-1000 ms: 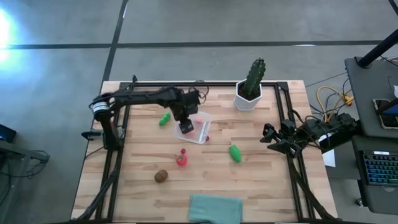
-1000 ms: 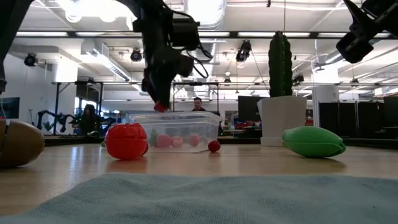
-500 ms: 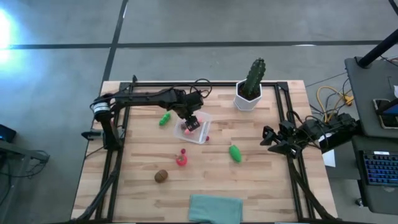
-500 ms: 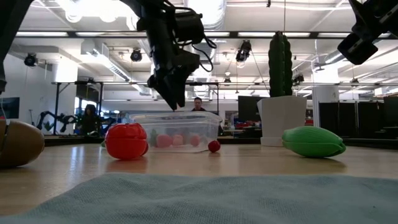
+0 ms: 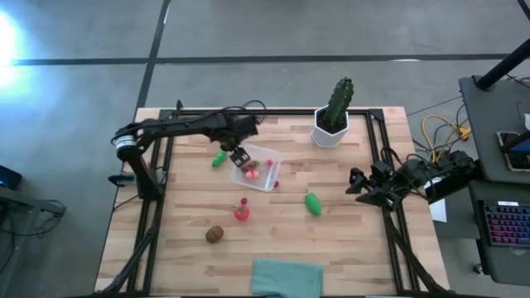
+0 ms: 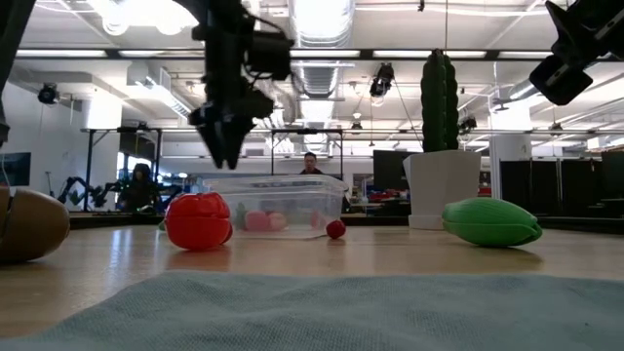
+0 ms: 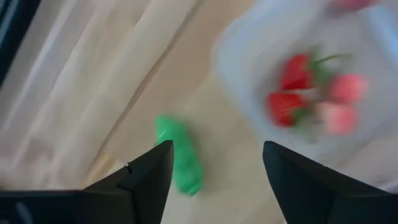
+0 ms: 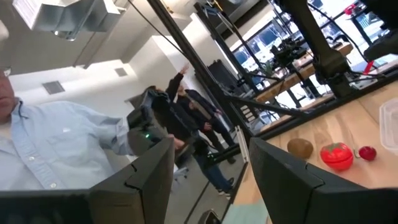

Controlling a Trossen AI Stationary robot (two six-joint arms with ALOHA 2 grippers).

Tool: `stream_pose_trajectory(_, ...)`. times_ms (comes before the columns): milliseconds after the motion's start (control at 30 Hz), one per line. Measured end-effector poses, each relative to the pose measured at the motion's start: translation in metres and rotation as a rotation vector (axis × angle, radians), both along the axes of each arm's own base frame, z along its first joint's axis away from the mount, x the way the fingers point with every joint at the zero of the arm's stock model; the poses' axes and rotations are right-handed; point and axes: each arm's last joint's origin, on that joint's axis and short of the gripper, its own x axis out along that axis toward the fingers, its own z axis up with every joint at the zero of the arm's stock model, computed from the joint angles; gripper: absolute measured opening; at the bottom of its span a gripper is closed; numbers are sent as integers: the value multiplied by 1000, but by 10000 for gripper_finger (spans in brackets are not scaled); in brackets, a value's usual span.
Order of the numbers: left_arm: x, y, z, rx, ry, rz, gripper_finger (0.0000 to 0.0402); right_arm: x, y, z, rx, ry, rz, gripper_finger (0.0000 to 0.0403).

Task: Pick and placing Produce into tupperware
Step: Put the green pea into the transparent bin

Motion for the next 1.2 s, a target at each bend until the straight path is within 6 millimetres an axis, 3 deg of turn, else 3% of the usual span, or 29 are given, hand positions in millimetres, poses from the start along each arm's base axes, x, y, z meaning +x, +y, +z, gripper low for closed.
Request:
stream_pose_trajectory(167, -34, 20, -14, -82, 23, 243, 228, 0, 0, 0, 0, 1, 0, 201)
stream_pose_trajectory(300, -49, 29, -28, -115, 57, 304, 228, 0, 0, 0, -1, 1, 0, 201)
stream_pose_trajectory(667, -47, 32, -59, -141, -35, 304, 228, 0, 0, 0, 1, 1, -9, 201)
stream_pose_trajectory(933, -52, 29, -88, -197, 29, 311, 228, 0, 0, 0, 2, 0, -9, 201)
stream_pose_trajectory(1200, -48, 32, -92, -163, -34, 306, 228, 0, 0, 0, 2, 0, -10, 201)
